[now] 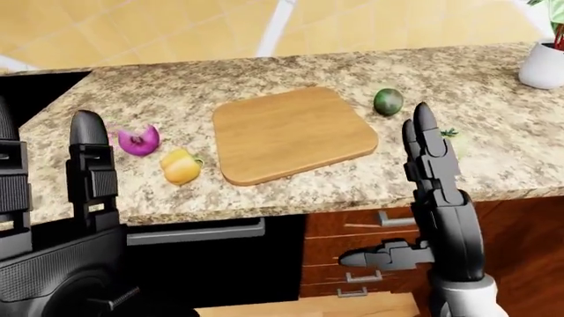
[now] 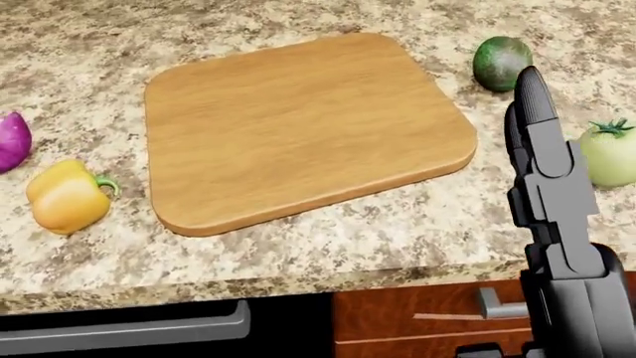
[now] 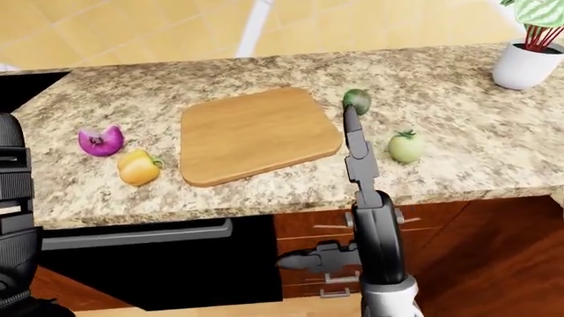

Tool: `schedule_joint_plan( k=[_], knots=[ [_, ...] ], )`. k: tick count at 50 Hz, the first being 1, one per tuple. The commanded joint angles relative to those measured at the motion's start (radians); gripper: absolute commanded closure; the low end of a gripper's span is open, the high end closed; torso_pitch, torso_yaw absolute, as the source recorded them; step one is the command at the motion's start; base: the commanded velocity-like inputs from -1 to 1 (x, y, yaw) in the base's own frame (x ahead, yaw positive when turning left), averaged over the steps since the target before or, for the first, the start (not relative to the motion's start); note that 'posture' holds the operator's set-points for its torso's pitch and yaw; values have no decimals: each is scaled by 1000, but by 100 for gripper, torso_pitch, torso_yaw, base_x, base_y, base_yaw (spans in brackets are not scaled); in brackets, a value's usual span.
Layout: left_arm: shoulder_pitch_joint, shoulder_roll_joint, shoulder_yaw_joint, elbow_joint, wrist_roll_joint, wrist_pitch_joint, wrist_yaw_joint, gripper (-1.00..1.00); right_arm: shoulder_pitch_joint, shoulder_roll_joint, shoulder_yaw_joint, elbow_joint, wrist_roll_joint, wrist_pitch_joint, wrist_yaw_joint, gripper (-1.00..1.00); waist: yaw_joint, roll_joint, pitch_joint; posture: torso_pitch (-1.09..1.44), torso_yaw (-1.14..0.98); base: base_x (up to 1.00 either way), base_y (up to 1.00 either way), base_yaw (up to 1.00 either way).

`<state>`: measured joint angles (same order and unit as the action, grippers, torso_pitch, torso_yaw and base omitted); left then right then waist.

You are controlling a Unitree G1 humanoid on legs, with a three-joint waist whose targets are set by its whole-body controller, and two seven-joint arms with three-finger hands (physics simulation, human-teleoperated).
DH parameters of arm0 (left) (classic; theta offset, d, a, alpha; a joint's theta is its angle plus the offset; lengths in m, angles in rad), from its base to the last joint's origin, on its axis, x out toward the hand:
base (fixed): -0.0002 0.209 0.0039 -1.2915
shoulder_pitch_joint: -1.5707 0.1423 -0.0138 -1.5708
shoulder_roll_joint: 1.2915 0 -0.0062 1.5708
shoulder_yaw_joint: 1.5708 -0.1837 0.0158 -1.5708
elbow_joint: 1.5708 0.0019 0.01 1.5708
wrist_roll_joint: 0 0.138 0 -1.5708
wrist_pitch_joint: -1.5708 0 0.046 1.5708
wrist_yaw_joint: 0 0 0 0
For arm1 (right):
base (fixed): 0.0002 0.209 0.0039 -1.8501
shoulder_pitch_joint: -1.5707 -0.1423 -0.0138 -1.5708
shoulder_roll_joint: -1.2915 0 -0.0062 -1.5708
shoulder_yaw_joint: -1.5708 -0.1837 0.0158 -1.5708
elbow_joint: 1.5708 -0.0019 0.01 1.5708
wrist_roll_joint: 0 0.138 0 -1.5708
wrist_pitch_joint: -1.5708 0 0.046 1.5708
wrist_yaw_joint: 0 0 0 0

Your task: Place the avocado, onion, tomato and bell pepper on the cutting board.

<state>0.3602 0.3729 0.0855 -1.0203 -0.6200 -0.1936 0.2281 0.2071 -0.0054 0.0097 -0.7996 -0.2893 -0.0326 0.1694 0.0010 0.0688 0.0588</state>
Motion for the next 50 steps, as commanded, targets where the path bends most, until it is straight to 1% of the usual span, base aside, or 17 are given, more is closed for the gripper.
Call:
schedule_joint_plan(
  k=[1, 3, 9, 11, 13, 14, 16, 21, 26, 27, 28, 29, 30, 35, 36, 40, 50],
  knots=[
    [1, 4, 7, -27, 4, -21, -4, -100, -5, -4, 0, -35, 1, -20, -4, -100, 10, -5, -7, 0, 0, 12, 0, 0],
    [1, 3, 8, -27, 3, -20, -4, -100, -6, -4, 0, -32, 2, -21, -5, -100, 13, 7, -4, 0, 0, 12, 0, 0],
    [3, 2, 9, -27, 2, -20, -6, -100, -5, -4, 1, -34, 0, -21, -5, -100, 14, -46, -4, 0, 0, 12, 0, 0],
    [3, 5, 8, -27, 1, -21, -5, -100, -4, -4, 0, -35, 2, -21, -5, -100, 15, -78, -7, 0, 0, 12, 0, 0],
    [2, 6, 8, -27, -1, -20, -4, -100, -5, -4, 1, -34, 1, -20, -4, -100, 8, -141, -31, 0, 0, 12, 0, 0],
    [2, 7, 9, -27, -2, -20, -3, -100, -4, -4, 0, -35, 2, -21, -4, -100, -3, -88, -19, 0, 0, 12, 0, 0],
    [0, 7, 10, -27, -4, -17, -2, -100, -5, -4, 0, -35, 1, -20, -4, -100, -5, -103, -15, 0, 0, 12, 0, 0],
    [1, 11, 8, -27, -4, -19, -1, -100, -6, -4, 0, -33, 1, -20, -3, -100, -3, -62, -2, 0, 0, 12, 0, 0],
    [2, 10, 3, -27, 0, -20, -2, -100, -8, -5, -1, -27, 3, -20, -3, -100, -4, 38, -13, 0, 0, 12, 0, 0],
    [2, 9, 3, -27, 1, -20, -3, -100, -8, -5, 0, -26, 2, -21, -3, -100, 9, -2, -7, 0, 0, 12, 0, 0],
    [1, 7, 2, -27, 3, -19, -4, -100, -9, -4, -2, -26, 7, -19, -3, -100, 3, 14, -3, 0, 0, 7, 0, 0],
    [0, 6, 3, -27, 3, -17, -5, -100, -10, -4, -4, -26, 11, -17, -3, -100, 8, 2, 6, 0, 0, 0, 0, 0],
    [-1, 4, 3, -27, 3, -17, -5, -100, -11, -4, -4, -25, 9, -16, -3, -100, 4, -6, -17, 0, 0, 0, 0, 0],
    [0, -2, 5, -27, 5, -14, -12, -100, -10, -5, -1, -23, 7, -15, -3, -100, 14, -92, -24, 0, 0, 0, 0, 0],
    [0, -2, 7, -27, 3, -15, -12, -100, -10, -5, 0, -23, 6, -14, -3, -100, 14, -68, -18, 0, 0, 0, 0, 0],
    [6, -2, 3, -27, 6, -20, -16, -100, -7, -5, 1, -26, 6, -15, -3, -100, 11, -65, -41, 0, 0, 0, 0, 0],
    [3, 1, 2, -27, 6, -19, -11, -100, -9, -5, 0, -28, 8, -12, 0, -100, 6, -54, -52, 0, 0, 0, 0, 0]
  ],
)
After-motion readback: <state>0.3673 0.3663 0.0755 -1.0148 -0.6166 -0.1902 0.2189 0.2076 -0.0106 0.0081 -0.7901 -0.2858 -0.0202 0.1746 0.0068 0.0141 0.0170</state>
